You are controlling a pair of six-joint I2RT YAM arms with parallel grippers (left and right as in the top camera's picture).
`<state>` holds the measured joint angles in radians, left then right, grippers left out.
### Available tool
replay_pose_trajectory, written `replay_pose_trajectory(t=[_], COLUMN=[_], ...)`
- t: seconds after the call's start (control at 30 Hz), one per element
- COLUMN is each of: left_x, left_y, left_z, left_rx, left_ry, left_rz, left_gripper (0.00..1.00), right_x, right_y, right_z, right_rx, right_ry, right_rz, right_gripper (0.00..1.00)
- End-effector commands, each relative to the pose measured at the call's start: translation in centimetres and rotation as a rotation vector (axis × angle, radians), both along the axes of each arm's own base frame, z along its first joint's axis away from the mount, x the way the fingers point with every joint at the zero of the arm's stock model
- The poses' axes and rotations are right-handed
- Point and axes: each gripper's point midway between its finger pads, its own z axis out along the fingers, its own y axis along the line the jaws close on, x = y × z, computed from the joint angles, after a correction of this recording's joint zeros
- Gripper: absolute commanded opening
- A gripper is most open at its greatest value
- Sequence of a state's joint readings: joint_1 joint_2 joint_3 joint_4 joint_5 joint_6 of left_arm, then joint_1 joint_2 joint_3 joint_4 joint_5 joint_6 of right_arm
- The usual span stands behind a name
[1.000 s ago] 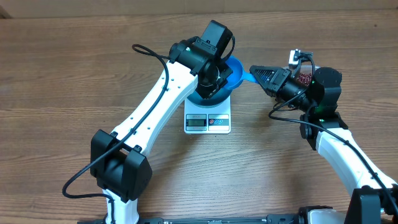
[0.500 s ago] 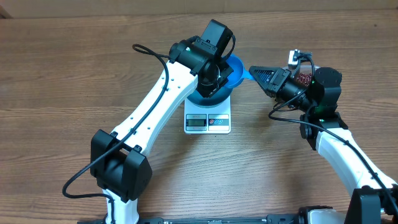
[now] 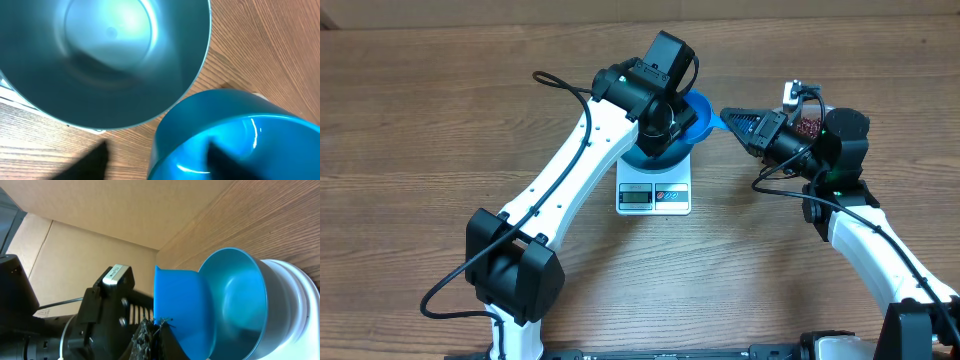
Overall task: Scoop item into bowl and weigh 150g on scale
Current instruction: 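Bring the right gripper to the blue cup's handle above the bowl, then grasp the cup with the right gripper and release the left gripper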
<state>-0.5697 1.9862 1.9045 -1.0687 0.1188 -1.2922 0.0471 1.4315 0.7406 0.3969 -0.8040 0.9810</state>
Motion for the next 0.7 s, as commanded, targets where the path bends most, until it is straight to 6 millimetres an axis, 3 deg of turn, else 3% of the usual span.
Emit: replay_pose_trajectory(t=[0.0, 0.3, 0.67], left_x=[0.1, 0.1, -0.7], left_y=[-0.2, 0.0, 2.1], left_z=[1.6, 2.5, 9.4], left_rx=[-0.013, 0.012, 0.106], left_ry=[-0.035, -0.089, -0.350], left_rz=[0.011, -0.090, -0.293], left_gripper=[1.00, 1.00, 1.00], right_x=[0.2, 0.3, 0.6], right_y=[0.0, -0.1, -0.5], right_z=[0.6, 0.6, 0.5], right_rx=[-0.005, -0.009, -0.023], right_ry=[-0.023, -0.028, -0.033], right_rz=[0.000, -0.004, -0.028], right_gripper=[0.04, 0.04, 0.04])
